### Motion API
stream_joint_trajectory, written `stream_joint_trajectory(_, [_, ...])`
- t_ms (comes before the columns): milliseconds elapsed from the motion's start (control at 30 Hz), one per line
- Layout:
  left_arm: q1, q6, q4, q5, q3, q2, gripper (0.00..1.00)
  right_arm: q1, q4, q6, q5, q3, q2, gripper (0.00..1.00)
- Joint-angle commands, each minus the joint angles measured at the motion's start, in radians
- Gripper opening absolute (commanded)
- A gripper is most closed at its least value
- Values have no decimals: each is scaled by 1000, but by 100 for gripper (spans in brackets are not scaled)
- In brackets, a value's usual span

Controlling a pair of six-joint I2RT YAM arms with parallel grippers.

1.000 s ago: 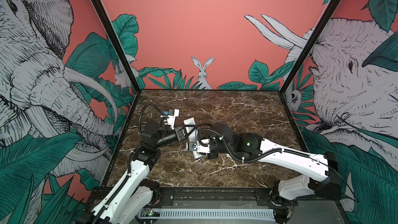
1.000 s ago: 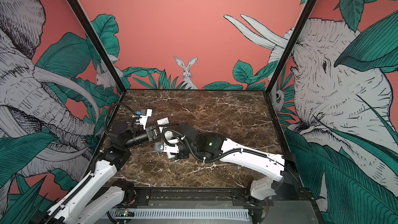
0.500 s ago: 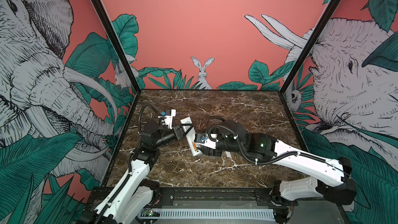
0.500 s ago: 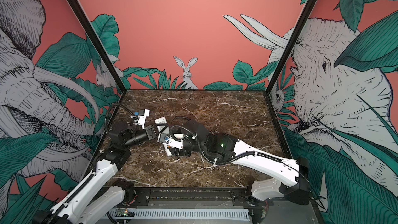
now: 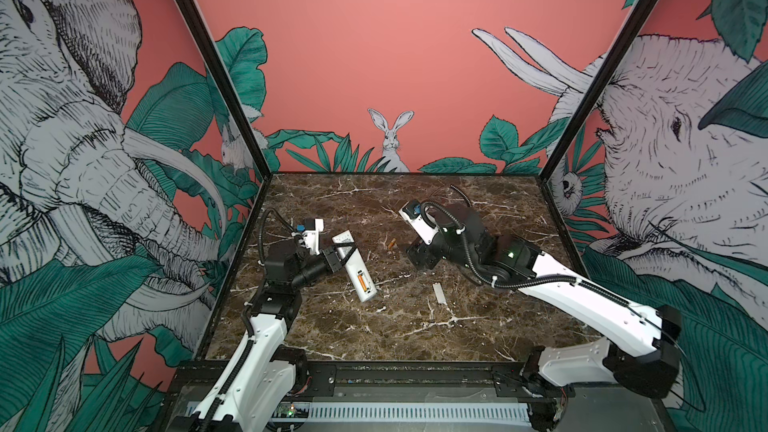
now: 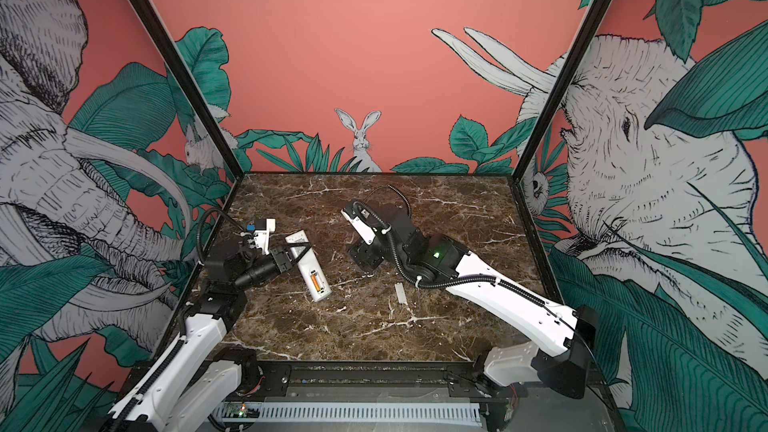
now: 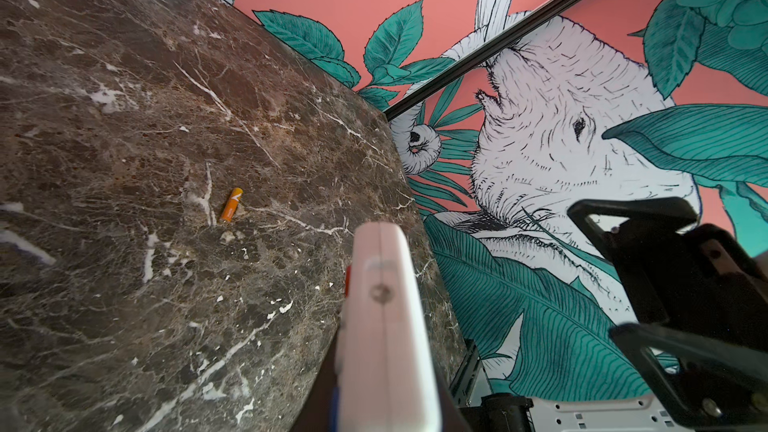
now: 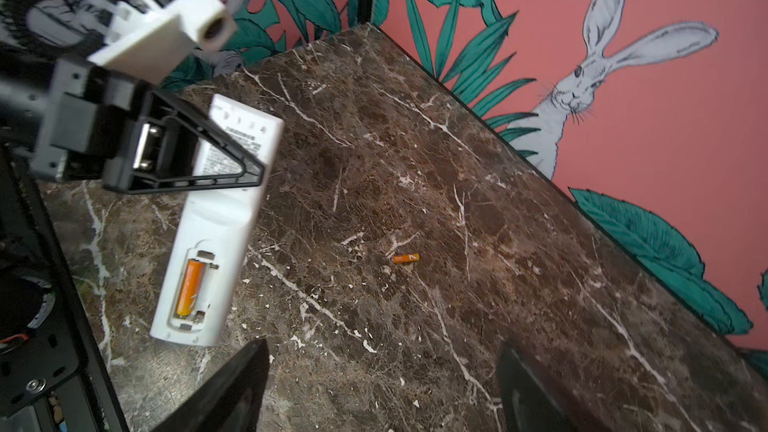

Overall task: Load the batteries into the remote control
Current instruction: 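Lift the right gripper off the remote and move it over the loose orange battery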

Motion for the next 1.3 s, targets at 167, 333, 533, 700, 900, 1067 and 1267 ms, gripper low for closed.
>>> stream_joint_trajectory(167, [20, 117, -111, -18, 3, -78, 0, -44, -51, 287, 122, 22, 114, 89])
stream_joint_trajectory(333, [20, 164, -176, -39, 7, -120, 0, -53, -68, 367, 155, 60, 219, 89])
stream_joint_trajectory(533, [22, 187, -206, -50, 1, -155, 0, -70, -22, 433, 168, 73, 337, 95])
stream_joint_trajectory(700, [24, 184, -202, -46, -18, -167, 0, -83, 3, 475, 162, 105, 440, 99])
stream_joint_trajectory(900, [23, 174, -187, -40, -29, -171, 0, -88, 36, 518, 141, 160, 554, 99])
stream_joint_trajectory(1067, [23, 170, -181, -37, -33, -171, 0, -94, 45, 554, 125, 222, 658, 99])
stream_joint_trajectory(1267, [23, 161, -168, -36, -44, -171, 0, -98, 50, 599, 124, 271, 759, 97])
